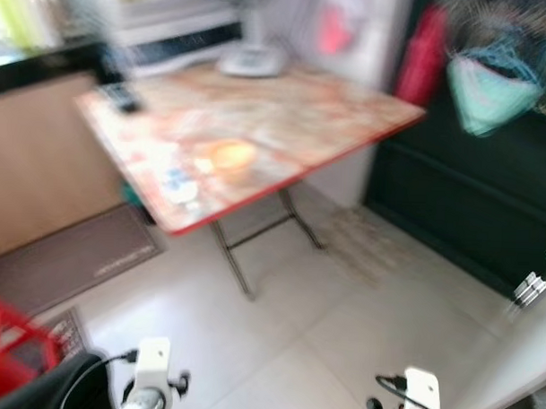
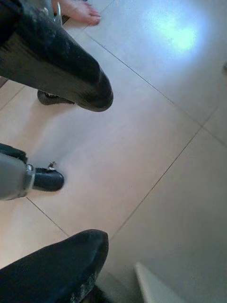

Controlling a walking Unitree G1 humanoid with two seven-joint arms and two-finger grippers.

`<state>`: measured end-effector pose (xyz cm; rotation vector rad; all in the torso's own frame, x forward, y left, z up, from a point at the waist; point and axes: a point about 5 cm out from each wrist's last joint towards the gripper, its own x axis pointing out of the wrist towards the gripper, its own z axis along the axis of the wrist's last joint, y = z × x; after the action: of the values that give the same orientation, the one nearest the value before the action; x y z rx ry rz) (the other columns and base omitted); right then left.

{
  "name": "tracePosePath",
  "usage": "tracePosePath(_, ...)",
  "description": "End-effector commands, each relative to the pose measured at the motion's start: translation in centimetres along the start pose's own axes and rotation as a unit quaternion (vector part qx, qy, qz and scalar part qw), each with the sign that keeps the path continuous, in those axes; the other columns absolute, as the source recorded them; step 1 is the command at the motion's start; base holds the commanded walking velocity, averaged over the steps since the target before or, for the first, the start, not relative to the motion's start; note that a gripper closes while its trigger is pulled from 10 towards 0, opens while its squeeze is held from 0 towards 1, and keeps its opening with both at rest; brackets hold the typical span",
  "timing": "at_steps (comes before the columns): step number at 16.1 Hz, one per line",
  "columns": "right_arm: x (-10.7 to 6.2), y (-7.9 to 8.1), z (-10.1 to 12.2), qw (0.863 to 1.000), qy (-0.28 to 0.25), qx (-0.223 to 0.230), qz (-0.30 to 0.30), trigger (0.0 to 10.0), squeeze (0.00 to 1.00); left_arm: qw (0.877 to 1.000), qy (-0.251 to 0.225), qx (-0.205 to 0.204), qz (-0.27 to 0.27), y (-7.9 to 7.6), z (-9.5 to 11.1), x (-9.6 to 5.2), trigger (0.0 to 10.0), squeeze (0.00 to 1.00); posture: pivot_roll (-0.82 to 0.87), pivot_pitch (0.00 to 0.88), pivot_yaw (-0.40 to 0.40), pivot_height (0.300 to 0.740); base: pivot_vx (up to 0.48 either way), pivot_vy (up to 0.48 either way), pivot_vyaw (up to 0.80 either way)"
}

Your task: Restocking fridge

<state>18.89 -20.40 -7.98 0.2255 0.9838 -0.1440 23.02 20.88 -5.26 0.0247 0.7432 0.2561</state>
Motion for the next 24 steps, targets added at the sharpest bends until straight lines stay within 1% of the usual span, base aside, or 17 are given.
tracePosePath(1,0.1,0.6,0.3,1.0,-0.003,0.0,0.002,10.0,0.0,0.999,-0.032,-0.023,0.029,0.8,0.3,-0.1,10.0,0.0,0.12,0.0,0.002,0.74,0.0,0.0,0.0)
tracePosePath(2,0.1,0.6,0.3,1.0,-0.004,0.002,0.001,10.0,0.0,0.99,-0.132,-0.005,0.037,2.1,5.3,0.4,10.0,0.0,0.12,0.0,0.002,0.74,0.0,0.0,0.0)
tracePosePath(3,0.1,0.6,0.3,1.0,-0.003,0.002,0.001,10.0,0.0,0.98,-0.197,0.003,0.041,2.7,8.8,0.4,10.0,0.0,0.12,0.0,0.002,0.74,0.0,0.0,0.0)
tracePosePath(4,0.1,0.6,0.2,1.0,-0.003,0.002,0.001,10.0,0.0,0.972,-0.233,-0.014,0.036,2.5,10.5,0.2,10.0,0.0,0.11,0.0,0.004,0.74,0.0,0.0,0.0)
tracePosePath(5,0.1,0.6,0.2,1.0,-0.003,0.002,0.0,10.0,0.0,0.959,-0.28,-0.022,0.036,2.3,12.7,-0.2,10.0,0.0,0.11,0.0,0.006,0.74,0.0,0.0,0.0)
tracePosePath(6,0.1,0.5,0.2,1.0,-0.003,0.001,0.0,10.0,0.0,0.955,-0.294,-0.026,0.034,2.2,13.4,-0.3,10.0,0.0,0.1,0.0,0.007,0.74,0.0,0.0,0.0)
tracePosePath(7,0.1,0.5,0.1,1.0,-0.003,0.002,-0.001,10.0,0.0,0.936,-0.351,-0.017,0.023,1.6,15.7,-1.0,10.0,0.0,0.11,0.0,0.007,0.74,0.0,0.0,0.0)
tracePosePath(9,0.1,0.5,0.1,1.0,-0.003,0.0,-0.002,10.0,0.0,0.896,-0.443,-0.001,0.002,0.1,19.1,-2.6,10.0,0.0,0.1,0.0,0.011,0.74,0.0,0.0,0.0)
tracePosePath(10,0.1,0.5,0.1,1.0,-0.003,0.0,-0.002,10.0,0.0,0.884,-0.467,0.002,-0.002,-0.3,19.9,-3.1,10.0,0.0,0.1,0.0,0.013,0.74,0.0,0.0,0.0)
tracePosePath(11,0.1,0.6,0.1,1.0,-0.004,-0.001,-0.002,10.0,0.0,0.874,-0.485,0.007,-0.005,-0.7,20.4,-3.6,10.0,0.0,0.1,0.0,0.015,0.74,0.0,0.0,0.0)
tracePosePath(12,0.1,0.6,0.1,1.0,-0.004,0.0,-0.002,10.0,0.0,0.869,-0.494,0.007,-0.008,-1.1,20.4,-3.8,10.0,0.0,0.1,0.0,0.015,0.74,0.0,0.0,0.0)
tracePosePath(13,0.1,0.6,0.1,1.0,-0.004,0.0,-0.002,10.0,0.0,0.866,-0.499,0.013,-0.009,-1.3,20.4,-4.0,10.0,0.0,0.1,0.0,0.015,0.74,0.0,0.0,0.0)
tracePosePath(14,0.1,0.6,0.0,1.0,-0.003,-0.004,-0.002,10.0,0.0,0.868,-0.496,0.008,-0.017,-1.7,20.4,-3.9,10.0,0.0,0.09,0.0,0.019,0.74,0.0,0.0,0.0)
tracePosePath(16,0.1,0.7,-0.4,1.0,-0.004,-0.002,-0.002,10.0,0.0,0.865,-0.501,-0.006,-0.026,-1.5,20.5,-4.2,10.0,0.0,0.05,0.0,0.048,0.74,0.0,0.0,0.0)
tracePosePath(21,-0.4,-0.2,-3.0,1.0,0.006,0.012,-0.024,10.0,0.0,0.86,-0.509,0.019,-0.033,-1.3,17.7,-5.0,10.0,0.0,0.05,0.011,0.046,0.74,0.0,0.0,0.0)
tracePosePath(22,-0.7,-0.4,-4.3,0.999,0.015,0.018,-0.029,10.0,0.0,0.859,-0.511,0.02,-0.033,-1.0,16.8,-5.6,10.0,0.0,0.07,0.002,0.037,0.74,0.0,0.0,0.0)
tracePosePath(24,-1.1,-0.3,-6.0,0.999,0.025,0.032,-0.027,10.0,0.0,0.853,-0.521,0.029,-0.028,0.0,16.1,-6.7,10.0,0.0,0.1,0.015,0.024,0.74,0.0,0.0,0.0)
